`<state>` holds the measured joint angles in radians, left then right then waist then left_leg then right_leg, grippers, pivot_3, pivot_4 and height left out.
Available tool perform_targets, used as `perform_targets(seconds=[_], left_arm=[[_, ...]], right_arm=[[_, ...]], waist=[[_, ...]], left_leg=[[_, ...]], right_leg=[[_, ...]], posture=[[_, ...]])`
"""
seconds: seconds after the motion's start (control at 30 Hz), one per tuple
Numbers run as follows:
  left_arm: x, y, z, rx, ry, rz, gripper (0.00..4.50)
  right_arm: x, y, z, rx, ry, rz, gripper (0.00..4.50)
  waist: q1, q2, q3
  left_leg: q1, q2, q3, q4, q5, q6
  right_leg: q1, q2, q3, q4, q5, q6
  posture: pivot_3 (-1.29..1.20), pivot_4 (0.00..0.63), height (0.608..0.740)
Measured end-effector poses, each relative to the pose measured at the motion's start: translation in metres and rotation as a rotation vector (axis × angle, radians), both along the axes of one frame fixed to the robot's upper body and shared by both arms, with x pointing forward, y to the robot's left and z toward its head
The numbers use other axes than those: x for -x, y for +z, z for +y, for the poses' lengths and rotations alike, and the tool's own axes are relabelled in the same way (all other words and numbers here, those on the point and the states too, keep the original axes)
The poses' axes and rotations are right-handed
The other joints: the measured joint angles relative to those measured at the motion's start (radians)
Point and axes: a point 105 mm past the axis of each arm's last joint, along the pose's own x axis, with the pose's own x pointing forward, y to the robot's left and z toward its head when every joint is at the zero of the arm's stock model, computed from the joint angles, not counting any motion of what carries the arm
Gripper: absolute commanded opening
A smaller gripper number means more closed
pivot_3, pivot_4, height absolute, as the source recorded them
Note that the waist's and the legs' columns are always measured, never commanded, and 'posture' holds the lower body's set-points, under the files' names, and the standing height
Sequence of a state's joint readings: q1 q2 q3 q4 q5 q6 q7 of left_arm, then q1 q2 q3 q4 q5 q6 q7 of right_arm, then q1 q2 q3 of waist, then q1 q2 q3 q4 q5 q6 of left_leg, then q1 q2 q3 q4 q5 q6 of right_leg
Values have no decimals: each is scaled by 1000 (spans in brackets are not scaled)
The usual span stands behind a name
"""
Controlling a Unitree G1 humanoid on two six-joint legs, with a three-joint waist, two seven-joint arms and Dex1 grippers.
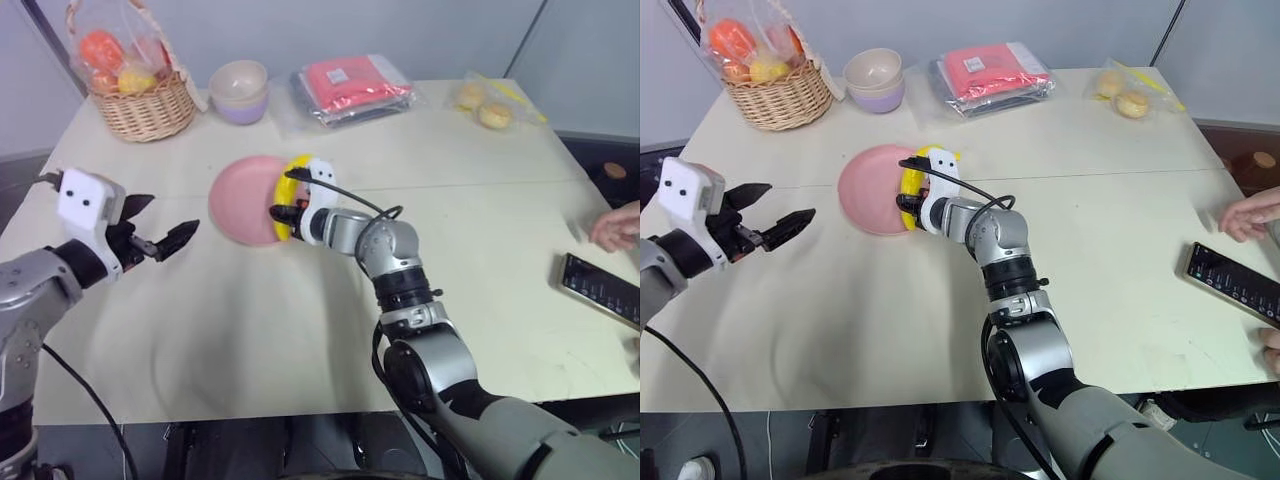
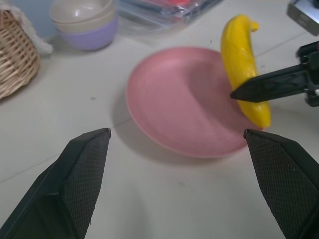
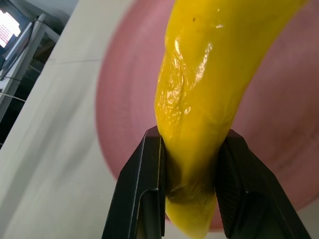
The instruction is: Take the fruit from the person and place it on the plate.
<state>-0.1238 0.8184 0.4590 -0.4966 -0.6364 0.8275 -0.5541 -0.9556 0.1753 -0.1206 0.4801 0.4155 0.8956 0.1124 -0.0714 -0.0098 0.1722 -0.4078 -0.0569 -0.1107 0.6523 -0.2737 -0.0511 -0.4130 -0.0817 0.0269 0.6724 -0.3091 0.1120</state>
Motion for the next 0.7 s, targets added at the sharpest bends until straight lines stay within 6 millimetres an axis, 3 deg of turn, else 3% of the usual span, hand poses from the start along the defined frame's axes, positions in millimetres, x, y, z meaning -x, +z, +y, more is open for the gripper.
perform_targets(seconds=[0.03, 0.2, 0.5, 0.6, 0.7], left_arm=[[1, -1, 0, 2, -3, 6, 4500], [2, -3, -1, 2, -9, 18, 4500], [0, 0, -5, 2, -25, 9, 4500], [0, 0, -9, 12, -54, 14, 4500], [0, 0, -13, 18, -82, 24, 4500]], right_arm=[[0, -1, 0, 0, -1, 2, 2071], [-1, 0, 4, -2, 11, 1, 4471], [1, 29, 5, -22, 42, -83, 4471], [4, 57, -13, -16, 57, -208, 4471], [13, 75, -54, 53, 72, -373, 4471]], waist=[[0, 0, 0], [0, 0, 0], [1, 0, 0], [5, 0, 0], [16, 0, 0]], left_leg=[[0, 0, 0, 0, 0, 0], [0, 0, 0, 0, 0, 0], [0, 0, 0, 0, 0, 0], [0, 0, 0, 0, 0, 0], [0, -1, -1, 0, 0, 0]], right_leg=[[0, 0, 0, 0, 0, 0], [0, 0, 0, 0, 0, 0], [0, 0, 0, 0, 0, 0], [0, 0, 0, 0, 0, 0], [1, 0, 0, -2, 0, 0]], posture=[[0, 150, 740], [0, 150, 740], [0, 150, 740], [0, 150, 740], [0, 150, 740]])
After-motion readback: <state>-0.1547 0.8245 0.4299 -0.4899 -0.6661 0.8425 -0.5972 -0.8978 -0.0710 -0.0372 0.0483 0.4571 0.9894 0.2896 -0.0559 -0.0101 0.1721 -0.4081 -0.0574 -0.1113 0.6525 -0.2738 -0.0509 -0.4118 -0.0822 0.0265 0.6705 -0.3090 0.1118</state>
